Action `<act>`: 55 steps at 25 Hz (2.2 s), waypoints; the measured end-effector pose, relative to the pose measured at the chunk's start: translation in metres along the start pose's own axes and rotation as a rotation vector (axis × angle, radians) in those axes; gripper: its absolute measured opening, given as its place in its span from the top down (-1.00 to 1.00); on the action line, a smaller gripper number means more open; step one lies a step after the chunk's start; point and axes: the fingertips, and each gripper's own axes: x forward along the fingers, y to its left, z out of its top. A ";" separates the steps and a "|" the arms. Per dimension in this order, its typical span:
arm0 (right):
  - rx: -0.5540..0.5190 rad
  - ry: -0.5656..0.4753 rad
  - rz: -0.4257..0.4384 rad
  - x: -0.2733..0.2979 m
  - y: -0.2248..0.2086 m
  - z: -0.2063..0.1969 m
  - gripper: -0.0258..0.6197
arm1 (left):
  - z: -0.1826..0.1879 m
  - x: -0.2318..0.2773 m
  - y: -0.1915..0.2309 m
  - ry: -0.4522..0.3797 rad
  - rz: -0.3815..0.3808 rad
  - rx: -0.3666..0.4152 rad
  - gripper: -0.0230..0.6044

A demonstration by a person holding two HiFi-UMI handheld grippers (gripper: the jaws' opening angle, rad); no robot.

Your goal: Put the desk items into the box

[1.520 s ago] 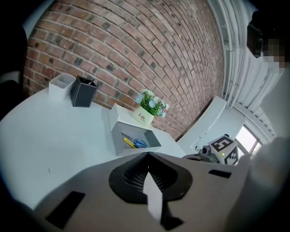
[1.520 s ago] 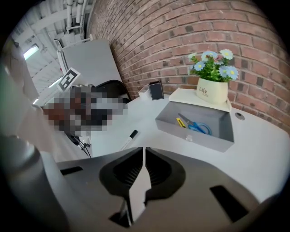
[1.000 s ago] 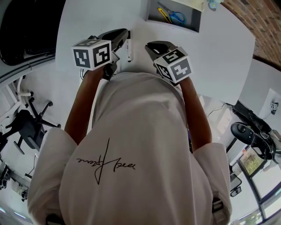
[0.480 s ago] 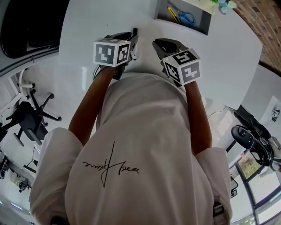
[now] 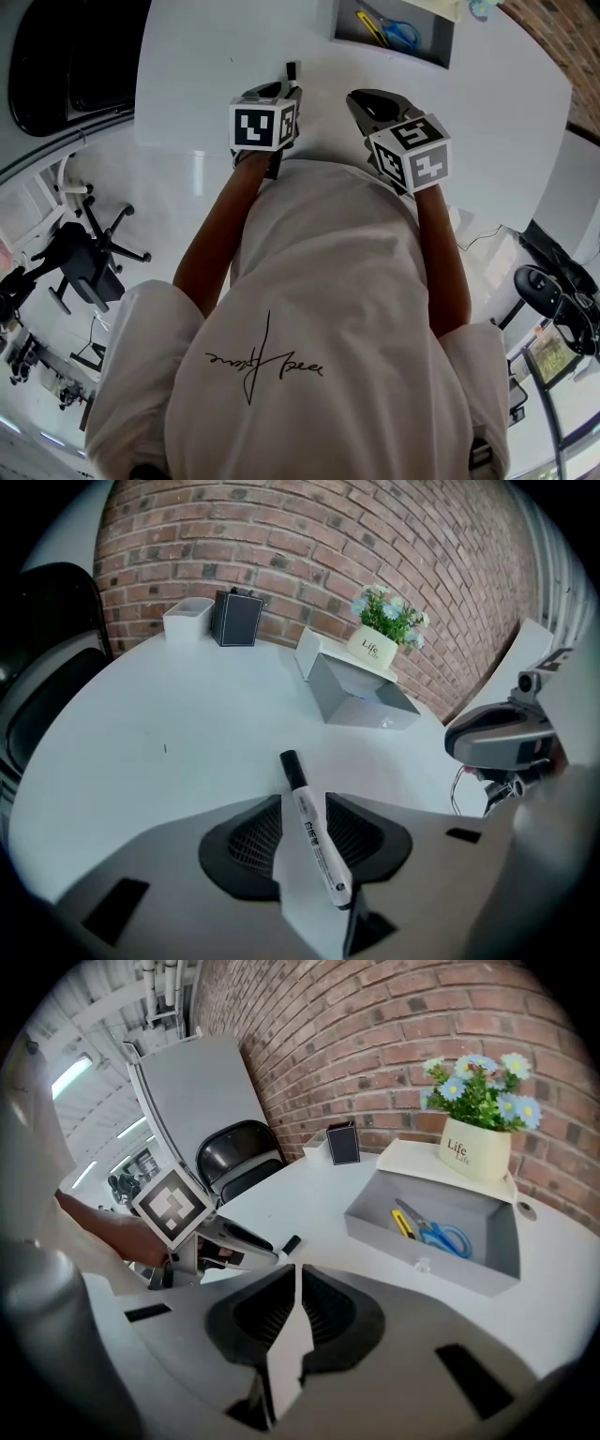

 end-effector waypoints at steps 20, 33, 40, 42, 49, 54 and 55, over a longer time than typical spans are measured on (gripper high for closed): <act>0.034 0.023 0.015 -0.005 -0.007 -0.010 0.81 | -0.001 0.011 0.001 0.001 0.055 0.060 0.64; 0.106 -0.003 -0.017 0.003 -0.010 -0.006 0.81 | 0.007 0.007 0.003 0.031 -0.062 0.113 0.72; 0.131 0.004 -0.027 0.011 -0.005 -0.005 0.81 | 0.027 -0.002 0.005 0.017 -0.106 0.145 0.72; 0.128 0.006 -0.022 0.013 -0.004 -0.006 0.81 | 0.028 -0.003 0.004 0.020 -0.112 0.152 0.72; 0.111 0.017 -0.003 0.016 0.000 -0.001 0.81 | 0.033 -0.017 -0.004 0.008 -0.149 0.164 0.72; 0.117 0.022 0.004 0.012 0.002 0.000 0.81 | 0.050 -0.033 -0.023 -0.027 -0.193 0.194 0.72; 0.115 0.019 0.006 0.011 0.003 0.002 0.81 | 0.054 -0.035 -0.026 -0.034 -0.201 0.203 0.72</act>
